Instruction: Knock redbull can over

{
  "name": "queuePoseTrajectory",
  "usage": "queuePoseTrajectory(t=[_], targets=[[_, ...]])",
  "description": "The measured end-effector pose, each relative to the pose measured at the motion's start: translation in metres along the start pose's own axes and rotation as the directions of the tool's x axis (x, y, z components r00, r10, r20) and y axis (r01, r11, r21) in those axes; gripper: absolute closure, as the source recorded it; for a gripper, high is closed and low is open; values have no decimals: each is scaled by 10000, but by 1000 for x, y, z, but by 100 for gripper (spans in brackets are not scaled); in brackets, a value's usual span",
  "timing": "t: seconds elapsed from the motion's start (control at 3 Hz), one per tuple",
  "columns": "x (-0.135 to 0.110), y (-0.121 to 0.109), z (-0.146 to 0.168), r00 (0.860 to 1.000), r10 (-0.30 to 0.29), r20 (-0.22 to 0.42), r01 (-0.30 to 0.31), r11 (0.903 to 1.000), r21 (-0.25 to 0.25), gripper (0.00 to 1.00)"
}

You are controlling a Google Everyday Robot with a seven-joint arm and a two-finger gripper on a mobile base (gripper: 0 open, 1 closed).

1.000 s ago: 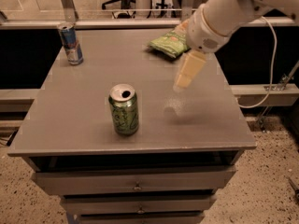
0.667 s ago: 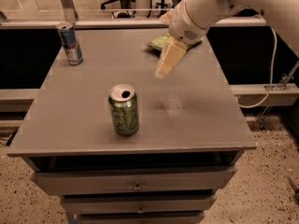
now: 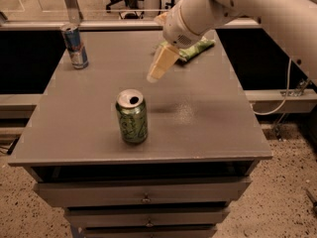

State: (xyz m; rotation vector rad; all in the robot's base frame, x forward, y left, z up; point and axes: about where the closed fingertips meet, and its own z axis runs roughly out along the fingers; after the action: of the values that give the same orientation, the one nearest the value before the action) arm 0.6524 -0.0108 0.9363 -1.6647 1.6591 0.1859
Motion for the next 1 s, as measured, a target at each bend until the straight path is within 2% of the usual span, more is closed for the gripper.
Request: queuePoseTrajectory(t=[0.33,0.67,1.0], targets=[[-34,-16,43,9917,448,1204,-467,9988,129,0],[-59,-29,81,9752,993,1976,-1041,9945,139,0],[-90,-34,122,9507,1550,2684,-1589,9873,-73,0]])
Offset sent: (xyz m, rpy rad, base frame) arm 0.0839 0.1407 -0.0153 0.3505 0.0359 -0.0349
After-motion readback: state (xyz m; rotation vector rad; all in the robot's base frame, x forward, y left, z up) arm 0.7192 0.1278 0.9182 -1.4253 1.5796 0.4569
